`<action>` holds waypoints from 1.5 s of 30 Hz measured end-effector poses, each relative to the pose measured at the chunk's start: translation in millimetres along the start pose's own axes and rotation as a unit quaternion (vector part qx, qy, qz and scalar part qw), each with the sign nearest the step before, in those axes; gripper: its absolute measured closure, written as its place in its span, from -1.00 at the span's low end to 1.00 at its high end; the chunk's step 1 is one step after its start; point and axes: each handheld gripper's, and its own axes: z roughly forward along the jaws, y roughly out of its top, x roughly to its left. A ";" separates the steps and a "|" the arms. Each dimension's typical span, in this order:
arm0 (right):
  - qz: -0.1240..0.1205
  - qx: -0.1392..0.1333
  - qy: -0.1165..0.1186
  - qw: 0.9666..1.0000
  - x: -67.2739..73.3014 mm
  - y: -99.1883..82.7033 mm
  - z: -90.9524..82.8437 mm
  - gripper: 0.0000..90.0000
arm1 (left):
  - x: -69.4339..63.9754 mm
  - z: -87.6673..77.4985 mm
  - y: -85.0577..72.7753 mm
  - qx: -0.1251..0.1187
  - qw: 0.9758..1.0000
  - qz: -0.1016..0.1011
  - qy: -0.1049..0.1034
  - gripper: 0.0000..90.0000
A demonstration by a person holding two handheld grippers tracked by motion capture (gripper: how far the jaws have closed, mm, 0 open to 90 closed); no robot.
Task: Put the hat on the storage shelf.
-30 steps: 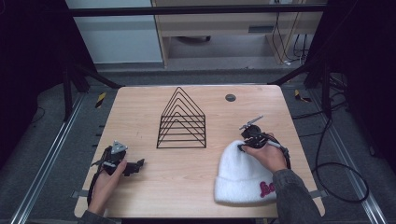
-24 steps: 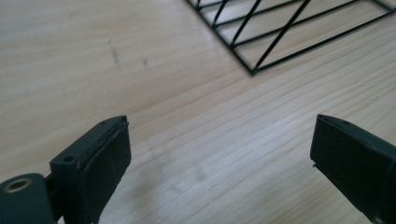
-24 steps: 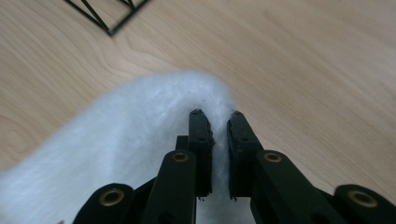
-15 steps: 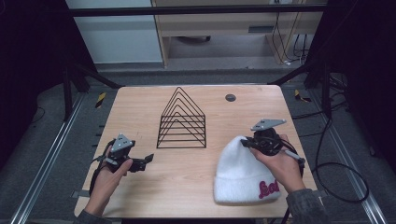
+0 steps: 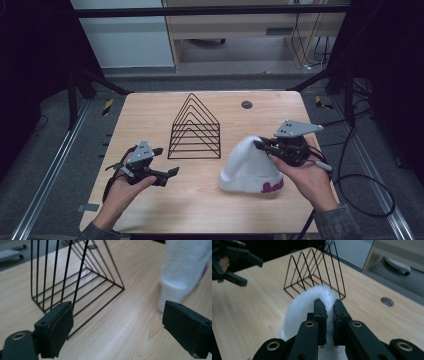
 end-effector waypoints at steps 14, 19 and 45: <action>-0.037 -0.065 0.001 0.997 -12.2 90.9 -14.1 0.86 | -3.4 13.0 72.9 -0.004 0.997 0.070 -0.017 -0.71; -0.047 -0.082 0.003 0.995 -16.1 118.3 -17.2 0.86 | 3.5 21.6 94.6 0.003 0.997 0.069 -0.033 -0.71; -0.072 -0.109 0.024 0.991 0.2 178.5 0.3 0.86 | 21.1 38.8 112.5 -0.007 0.996 0.056 -0.064 -0.60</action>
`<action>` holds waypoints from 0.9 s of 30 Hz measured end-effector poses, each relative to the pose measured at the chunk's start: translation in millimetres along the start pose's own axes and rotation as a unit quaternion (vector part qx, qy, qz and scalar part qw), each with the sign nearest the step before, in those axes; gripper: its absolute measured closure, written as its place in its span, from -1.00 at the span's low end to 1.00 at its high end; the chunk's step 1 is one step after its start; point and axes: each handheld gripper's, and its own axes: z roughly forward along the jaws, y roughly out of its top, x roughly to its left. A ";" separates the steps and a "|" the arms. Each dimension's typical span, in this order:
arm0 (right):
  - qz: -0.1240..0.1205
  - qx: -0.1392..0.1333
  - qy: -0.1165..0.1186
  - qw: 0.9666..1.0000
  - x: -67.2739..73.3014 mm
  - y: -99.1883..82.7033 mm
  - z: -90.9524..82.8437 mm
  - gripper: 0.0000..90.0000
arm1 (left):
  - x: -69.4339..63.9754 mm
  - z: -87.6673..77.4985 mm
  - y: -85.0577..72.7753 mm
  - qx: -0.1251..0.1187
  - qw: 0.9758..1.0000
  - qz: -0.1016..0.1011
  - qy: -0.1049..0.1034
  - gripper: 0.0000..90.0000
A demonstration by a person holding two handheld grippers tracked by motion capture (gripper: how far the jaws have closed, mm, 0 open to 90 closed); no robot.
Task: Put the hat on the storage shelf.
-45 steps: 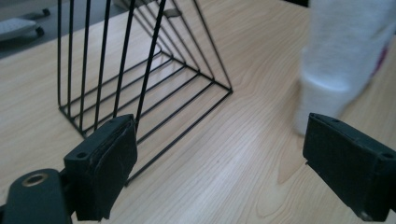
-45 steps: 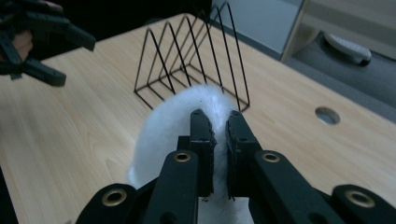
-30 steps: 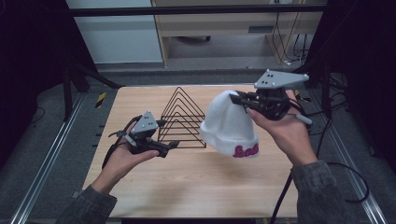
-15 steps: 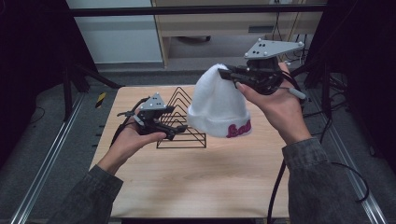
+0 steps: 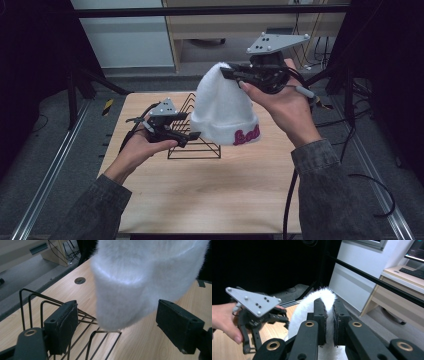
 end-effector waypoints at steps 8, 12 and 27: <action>-0.009 -0.001 0.013 1.000 6.3 7.8 12.9 0.86 | 1.5 -1.7 6.6 0.012 1.000 0.018 0.001 0.34; -0.020 0.003 0.003 1.000 3.4 9.4 18.7 0.86 | 3.7 -7.2 9.1 0.006 0.999 0.011 0.030 0.54; 0.000 -0.005 -0.032 0.999 -24.2 0.5 56.4 0.85 | 34.0 -26.2 4.2 -0.030 0.991 -0.031 0.124 0.58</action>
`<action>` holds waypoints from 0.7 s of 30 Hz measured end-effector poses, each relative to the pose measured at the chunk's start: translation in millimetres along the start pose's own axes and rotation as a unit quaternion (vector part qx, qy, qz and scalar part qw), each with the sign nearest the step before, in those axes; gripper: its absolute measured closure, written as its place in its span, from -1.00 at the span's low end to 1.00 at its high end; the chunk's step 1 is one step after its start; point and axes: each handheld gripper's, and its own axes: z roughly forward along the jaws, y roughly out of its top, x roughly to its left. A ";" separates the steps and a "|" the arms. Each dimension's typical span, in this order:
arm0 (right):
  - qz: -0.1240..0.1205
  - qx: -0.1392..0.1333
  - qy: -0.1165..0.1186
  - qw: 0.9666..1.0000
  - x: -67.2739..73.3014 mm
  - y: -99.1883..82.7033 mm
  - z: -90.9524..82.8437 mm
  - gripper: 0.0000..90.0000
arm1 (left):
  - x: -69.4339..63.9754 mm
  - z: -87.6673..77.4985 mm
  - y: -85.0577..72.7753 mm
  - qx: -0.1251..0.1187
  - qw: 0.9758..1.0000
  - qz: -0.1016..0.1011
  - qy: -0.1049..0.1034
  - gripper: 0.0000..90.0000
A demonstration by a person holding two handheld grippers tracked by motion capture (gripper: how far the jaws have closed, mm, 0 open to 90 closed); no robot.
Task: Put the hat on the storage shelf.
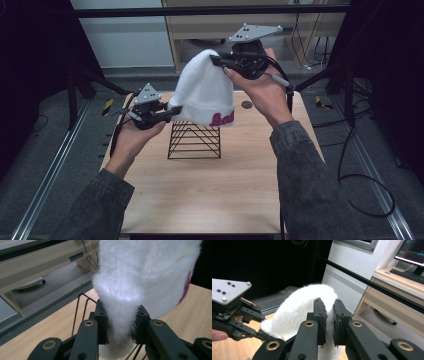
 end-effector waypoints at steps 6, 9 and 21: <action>0.008 0.004 0.001 1.000 -4.5 -5.7 15.1 0.85 | 8.9 4.0 -4.2 0.008 1.000 -0.004 0.009 0.58; 0.010 0.010 0.001 1.000 -6.0 -9.0 21.0 0.85 | 13.2 3.6 -6.0 0.013 1.000 -0.003 0.013 0.58; 0.025 0.022 0.008 0.999 -11.0 -21.9 39.3 0.85 | 24.2 8.3 -19.8 0.021 0.999 -0.015 0.019 0.59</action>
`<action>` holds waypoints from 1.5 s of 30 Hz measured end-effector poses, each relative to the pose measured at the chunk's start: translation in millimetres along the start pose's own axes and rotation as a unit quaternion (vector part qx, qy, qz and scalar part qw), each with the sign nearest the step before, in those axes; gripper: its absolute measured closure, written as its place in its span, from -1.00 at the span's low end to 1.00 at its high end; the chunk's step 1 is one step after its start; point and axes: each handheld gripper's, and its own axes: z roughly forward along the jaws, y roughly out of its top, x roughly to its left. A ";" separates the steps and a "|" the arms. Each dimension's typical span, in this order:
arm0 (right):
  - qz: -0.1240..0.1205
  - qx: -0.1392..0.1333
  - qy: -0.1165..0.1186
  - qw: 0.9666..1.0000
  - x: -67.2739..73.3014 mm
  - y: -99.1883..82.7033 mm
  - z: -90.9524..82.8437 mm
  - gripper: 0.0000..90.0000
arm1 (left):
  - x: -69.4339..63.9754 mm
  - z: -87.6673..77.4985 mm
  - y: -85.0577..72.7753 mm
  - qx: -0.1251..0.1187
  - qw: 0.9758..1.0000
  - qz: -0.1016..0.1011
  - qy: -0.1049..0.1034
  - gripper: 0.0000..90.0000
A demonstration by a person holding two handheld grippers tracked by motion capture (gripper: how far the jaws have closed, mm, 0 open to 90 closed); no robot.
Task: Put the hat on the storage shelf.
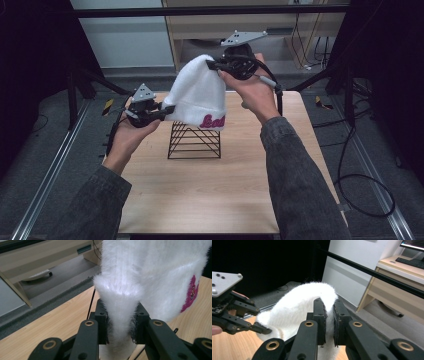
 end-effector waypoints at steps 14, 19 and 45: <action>-0.004 0.009 0.014 1.000 11.1 -9.7 11.7 0.85 | 7.1 -7.3 -19.7 -0.002 1.000 -0.019 0.004 0.59; -0.002 0.013 0.014 1.000 13.9 -16.2 14.8 0.85 | 7.5 -8.2 -28.3 -0.002 1.000 -0.018 0.006 0.59; -0.021 0.054 0.033 0.998 40.1 -41.4 22.8 0.84 | 3.9 1.6 -72.5 0.023 0.999 -0.026 -0.021 0.57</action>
